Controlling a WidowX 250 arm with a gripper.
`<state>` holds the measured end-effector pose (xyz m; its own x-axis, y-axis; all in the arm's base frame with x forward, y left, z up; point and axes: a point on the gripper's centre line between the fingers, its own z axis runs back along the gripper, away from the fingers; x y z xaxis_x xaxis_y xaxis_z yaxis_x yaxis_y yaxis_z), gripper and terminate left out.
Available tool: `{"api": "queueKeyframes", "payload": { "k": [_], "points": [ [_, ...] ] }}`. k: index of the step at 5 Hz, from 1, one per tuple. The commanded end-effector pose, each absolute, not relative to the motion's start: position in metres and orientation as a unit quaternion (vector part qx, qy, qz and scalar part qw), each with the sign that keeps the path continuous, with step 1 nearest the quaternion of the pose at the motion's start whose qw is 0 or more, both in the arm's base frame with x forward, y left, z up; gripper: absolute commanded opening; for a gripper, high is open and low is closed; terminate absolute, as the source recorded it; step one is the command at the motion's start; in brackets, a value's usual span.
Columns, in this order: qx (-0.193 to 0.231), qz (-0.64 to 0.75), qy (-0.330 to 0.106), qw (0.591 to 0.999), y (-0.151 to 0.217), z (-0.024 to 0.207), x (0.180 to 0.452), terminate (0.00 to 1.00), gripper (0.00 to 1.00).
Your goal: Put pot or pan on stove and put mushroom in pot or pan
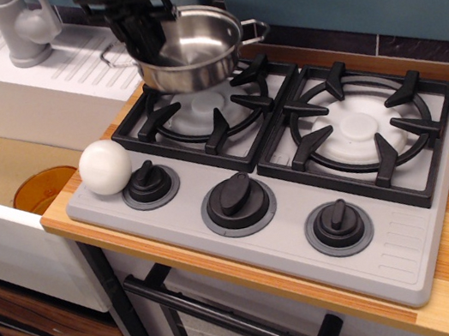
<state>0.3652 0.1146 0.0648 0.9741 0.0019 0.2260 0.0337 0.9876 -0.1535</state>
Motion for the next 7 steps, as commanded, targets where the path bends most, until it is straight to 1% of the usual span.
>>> {"api": "queueKeyframes", "payload": {
  "k": [1, 2, 3, 4, 5, 6, 7],
  "points": [
    [-0.067, -0.011, -0.146, 0.987, 0.107, 0.069, 0.371, 0.00, 0.00],
    [-0.063, -0.015, -0.144, 0.987, 0.106, 0.073, 0.370, 0.00, 1.00],
    [-0.062, -0.015, -0.140, 0.988, 0.103, 0.081, 0.365, 0.00, 1.00],
    [-0.062, -0.007, -0.126, 0.990, 0.097, 0.098, 0.355, 0.00, 1.00],
    [-0.062, 0.002, -0.118, 0.991, 0.095, 0.117, 0.354, 0.00, 1.00],
    [-0.064, 0.005, -0.111, 0.992, 0.096, 0.133, 0.358, 0.00, 1.00],
    [-0.058, -0.010, -0.098, 0.993, 0.088, 0.150, 0.366, 0.00, 1.00]
  ]
}}
